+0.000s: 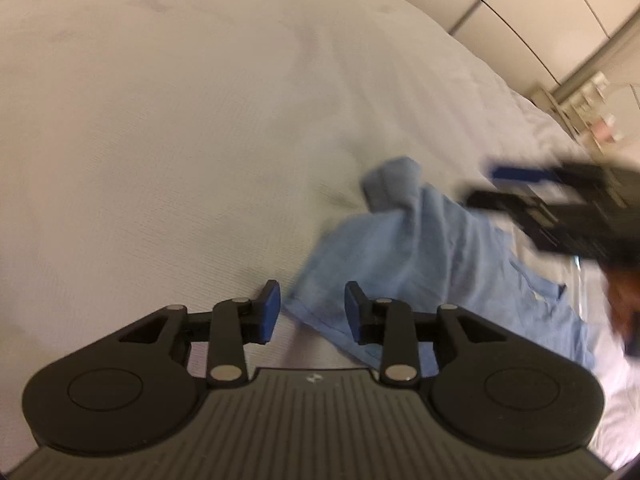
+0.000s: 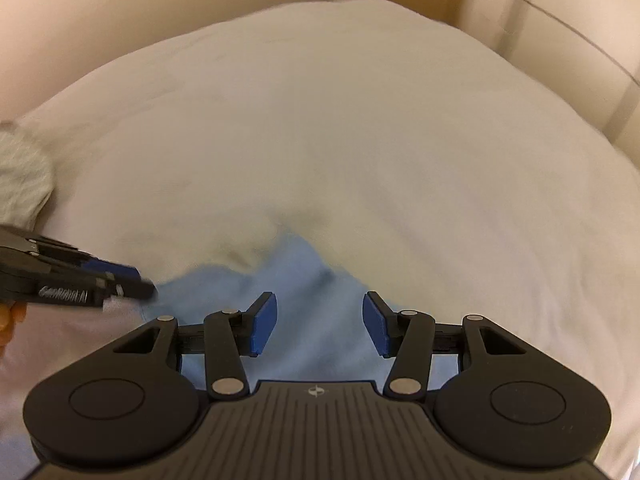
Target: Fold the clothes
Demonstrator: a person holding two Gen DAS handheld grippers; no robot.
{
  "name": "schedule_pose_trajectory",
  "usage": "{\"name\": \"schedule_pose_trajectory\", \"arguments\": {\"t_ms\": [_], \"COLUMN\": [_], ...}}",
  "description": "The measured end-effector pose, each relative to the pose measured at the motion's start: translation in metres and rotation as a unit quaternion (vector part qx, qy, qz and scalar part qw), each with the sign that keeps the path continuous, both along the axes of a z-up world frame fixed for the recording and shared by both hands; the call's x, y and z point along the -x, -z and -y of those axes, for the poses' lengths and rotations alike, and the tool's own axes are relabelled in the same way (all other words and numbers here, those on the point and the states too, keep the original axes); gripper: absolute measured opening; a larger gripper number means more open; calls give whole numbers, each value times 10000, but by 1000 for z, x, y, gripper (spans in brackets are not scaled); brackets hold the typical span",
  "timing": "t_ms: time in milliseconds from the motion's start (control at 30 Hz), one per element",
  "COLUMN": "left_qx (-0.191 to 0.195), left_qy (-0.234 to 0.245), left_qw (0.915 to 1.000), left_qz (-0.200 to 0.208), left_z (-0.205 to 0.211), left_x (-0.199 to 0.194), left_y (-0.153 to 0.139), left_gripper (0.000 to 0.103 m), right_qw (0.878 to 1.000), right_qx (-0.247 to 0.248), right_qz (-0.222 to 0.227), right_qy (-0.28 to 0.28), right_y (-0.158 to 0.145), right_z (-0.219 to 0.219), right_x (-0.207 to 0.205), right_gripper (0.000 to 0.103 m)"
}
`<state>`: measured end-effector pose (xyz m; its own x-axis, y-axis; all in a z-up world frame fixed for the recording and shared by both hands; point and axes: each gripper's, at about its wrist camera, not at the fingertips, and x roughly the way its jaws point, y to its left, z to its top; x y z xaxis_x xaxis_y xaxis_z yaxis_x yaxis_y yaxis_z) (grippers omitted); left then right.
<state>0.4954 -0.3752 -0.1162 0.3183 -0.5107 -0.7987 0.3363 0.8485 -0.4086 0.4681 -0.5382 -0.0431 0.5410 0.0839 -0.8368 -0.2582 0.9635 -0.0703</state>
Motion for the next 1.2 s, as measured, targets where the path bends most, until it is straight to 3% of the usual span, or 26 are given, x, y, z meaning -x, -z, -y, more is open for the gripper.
{"name": "schedule_pose_trajectory", "arguments": {"t_ms": [67,100,200,367,400,433,467,500,600,633,667,700,733,933,1033,1200], "left_qx": [-75,-91,-96,-181,-176,-166,-156,-146,-185,-213,-234,-229,-212,-533,-529,-537], "left_qy": [135,191,226,293,247,190,133,76,-121,-192,-282,-377,-452,-847,-511,607], "left_qw": [9999,9997,9994,9980,9978,9974,9969,9963,9966,9970,9973,9975,9975,9928,9933,9897], "left_qz": [72,104,228,522,598,678,759,840,794,718,633,555,505,660,894,1183], "left_z": [4,5,5,8,7,6,5,3,1,0,-1,-4,-7,-18,-9,23], "left_x": [3,4,11,25,27,28,29,31,28,26,24,21,20,16,12,15], "left_y": [3,5,4,-1,-3,-5,-7,-9,-6,-3,-1,1,1,-12,-25,-36], "left_gripper": [24,8,6,4,4,4,4,4,6,6,8,11,13,10,10,10], "right_qw": [9991,9981,9933,9794,9770,9743,9720,9723,9799,9825,9843,9860,9887,9969,9989,9964], "right_qx": [89,125,261,433,420,408,378,289,-141,-176,-143,-107,-62,106,156,237], "right_qz": [34,23,-233,-1200,-1366,-1531,-1658,-1597,-736,-411,-199,-11,86,522,430,-81], "right_qy": [-421,-605,-1098,-1566,-1584,-1600,-1624,-1682,-1851,-1806,-1745,-1662,-1498,-578,-49,806], "right_y": [8,12,27,54,57,60,61,56,28,22,19,17,16,3,3,23], "right_z": [-11,-16,-29,-38,-37,-37,-37,-37,-39,-39,-38,-37,-34,-6,20,64], "right_x": [-21,-33,-66,-99,-103,-107,-110,-110,-107,-106,-107,-108,-109,-83,-47,35], "right_gripper": [50,50,50,48,40,10,3,2,2,5,11,26,28,28,28,28]}}
